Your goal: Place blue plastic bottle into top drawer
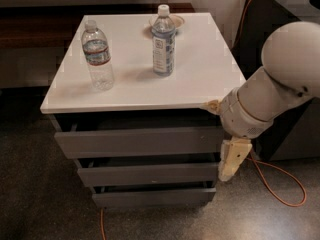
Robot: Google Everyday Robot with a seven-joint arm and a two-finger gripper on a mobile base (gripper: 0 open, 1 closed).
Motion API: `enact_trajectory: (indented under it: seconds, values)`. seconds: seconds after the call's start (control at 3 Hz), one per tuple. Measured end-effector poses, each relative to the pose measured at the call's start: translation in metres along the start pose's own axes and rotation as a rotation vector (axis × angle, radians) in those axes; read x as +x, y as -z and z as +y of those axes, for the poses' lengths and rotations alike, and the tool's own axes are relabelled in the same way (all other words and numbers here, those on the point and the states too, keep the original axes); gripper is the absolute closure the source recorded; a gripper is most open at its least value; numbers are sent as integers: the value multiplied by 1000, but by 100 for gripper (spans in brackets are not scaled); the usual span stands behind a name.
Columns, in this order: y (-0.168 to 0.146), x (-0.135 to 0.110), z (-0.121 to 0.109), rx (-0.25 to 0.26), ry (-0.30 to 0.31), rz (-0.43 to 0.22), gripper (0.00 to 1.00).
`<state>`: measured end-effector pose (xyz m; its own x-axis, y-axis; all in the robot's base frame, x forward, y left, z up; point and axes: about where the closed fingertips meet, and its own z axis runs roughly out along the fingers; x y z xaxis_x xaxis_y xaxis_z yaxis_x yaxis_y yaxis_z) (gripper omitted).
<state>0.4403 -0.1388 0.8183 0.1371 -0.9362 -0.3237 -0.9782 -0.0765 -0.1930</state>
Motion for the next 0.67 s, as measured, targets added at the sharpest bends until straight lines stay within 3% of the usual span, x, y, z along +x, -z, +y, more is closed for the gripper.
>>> enact_trajectory:
  seconds: [0.67]
  values:
    - [-64,11,-9,83,48,-8,0]
